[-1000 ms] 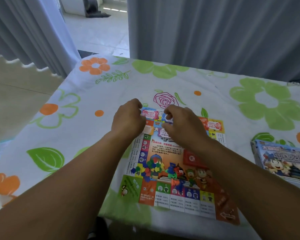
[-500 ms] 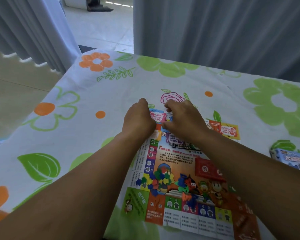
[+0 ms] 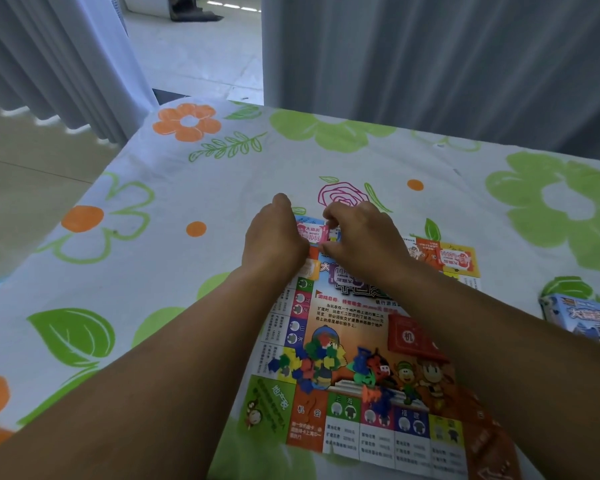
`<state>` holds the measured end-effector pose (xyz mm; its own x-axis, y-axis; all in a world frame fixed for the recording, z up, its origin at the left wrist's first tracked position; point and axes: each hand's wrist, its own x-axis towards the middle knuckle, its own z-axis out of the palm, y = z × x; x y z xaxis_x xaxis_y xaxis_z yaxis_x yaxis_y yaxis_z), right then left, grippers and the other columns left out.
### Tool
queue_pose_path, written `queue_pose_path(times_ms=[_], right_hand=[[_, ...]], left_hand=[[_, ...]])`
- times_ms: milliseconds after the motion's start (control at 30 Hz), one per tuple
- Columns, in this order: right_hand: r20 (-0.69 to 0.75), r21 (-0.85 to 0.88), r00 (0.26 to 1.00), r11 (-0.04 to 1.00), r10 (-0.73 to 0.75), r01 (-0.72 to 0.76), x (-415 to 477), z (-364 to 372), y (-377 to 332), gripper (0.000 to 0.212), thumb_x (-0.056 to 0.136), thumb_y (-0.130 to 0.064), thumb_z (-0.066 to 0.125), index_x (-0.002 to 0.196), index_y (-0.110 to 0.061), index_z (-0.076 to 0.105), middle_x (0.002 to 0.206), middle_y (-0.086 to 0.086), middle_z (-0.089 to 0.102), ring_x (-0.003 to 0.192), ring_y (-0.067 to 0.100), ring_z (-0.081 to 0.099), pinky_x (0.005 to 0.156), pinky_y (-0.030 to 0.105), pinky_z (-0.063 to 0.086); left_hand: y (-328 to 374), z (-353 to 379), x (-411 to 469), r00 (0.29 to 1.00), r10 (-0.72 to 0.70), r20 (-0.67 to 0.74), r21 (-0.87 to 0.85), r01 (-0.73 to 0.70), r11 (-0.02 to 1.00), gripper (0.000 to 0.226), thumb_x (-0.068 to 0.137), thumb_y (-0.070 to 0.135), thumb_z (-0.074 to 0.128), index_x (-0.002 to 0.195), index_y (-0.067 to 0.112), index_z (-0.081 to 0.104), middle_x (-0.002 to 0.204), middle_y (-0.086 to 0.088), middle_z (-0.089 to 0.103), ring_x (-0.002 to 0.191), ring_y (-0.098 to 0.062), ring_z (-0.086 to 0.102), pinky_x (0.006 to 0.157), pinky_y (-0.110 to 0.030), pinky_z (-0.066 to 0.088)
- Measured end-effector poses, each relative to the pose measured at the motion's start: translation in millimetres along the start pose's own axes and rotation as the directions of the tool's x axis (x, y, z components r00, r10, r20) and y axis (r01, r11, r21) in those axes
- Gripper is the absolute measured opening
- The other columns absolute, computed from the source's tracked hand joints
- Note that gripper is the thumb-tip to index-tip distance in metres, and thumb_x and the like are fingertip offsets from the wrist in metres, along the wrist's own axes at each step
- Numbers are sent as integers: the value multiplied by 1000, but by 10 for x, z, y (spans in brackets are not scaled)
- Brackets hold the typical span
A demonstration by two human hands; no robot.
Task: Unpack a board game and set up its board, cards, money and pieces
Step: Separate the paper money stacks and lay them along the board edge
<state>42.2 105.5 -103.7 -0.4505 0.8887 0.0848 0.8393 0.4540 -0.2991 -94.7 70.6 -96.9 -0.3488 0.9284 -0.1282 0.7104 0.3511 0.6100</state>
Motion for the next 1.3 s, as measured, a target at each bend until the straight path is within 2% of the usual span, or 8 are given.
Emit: queue_pose_path(times_ms=[433,800,1000,1200,1300], right_hand=[[-7,16,1000,1000,-1,1,10,7,16,41,86,-33,76,120,-17,61,107,6,69,102,25,57,84,43,52],[37,37,999,999,-2,1,27,-21,38,46,87,-33,75,126,-17,57,115,4,68,107,25,56,86,43,52],[25,77,1000,997,17,-19,-15,-197,111,42,87,-23,73,125,-13,58,116,2,68,112,26,54,89,43,49],[17,60,998,997,56,-57,-267,-479,236,36,88,-13,67,122,-16,58,112,-1,68,107,23,53,85,42,49],[18,93,997,993,74,-76,-469,-591,281,33,89,-9,65,121,-15,59,110,-1,69,103,24,57,84,42,51]], left_hand=[[-8,26,16,999,27,-17,7,-27,1000,48,84,19,76,121,15,47,117,-7,66,98,-24,67,81,-41,58],[7,14,1,1000,18,-10,-3,-18,1000,49,83,20,77,121,15,47,117,-7,66,98,-25,67,81,-41,59],[22,-81,-16,999,21,-30,-4,-21,1000,45,84,14,72,122,14,48,119,-6,63,101,-26,63,84,-44,56],[139,-288,-187,997,68,-39,3,-68,998,43,85,8,68,123,12,50,117,-6,64,101,-26,61,82,-47,56],[213,-416,-320,996,85,-29,5,-85,996,49,84,10,70,128,12,49,120,-7,64,102,-25,62,82,-46,57]])
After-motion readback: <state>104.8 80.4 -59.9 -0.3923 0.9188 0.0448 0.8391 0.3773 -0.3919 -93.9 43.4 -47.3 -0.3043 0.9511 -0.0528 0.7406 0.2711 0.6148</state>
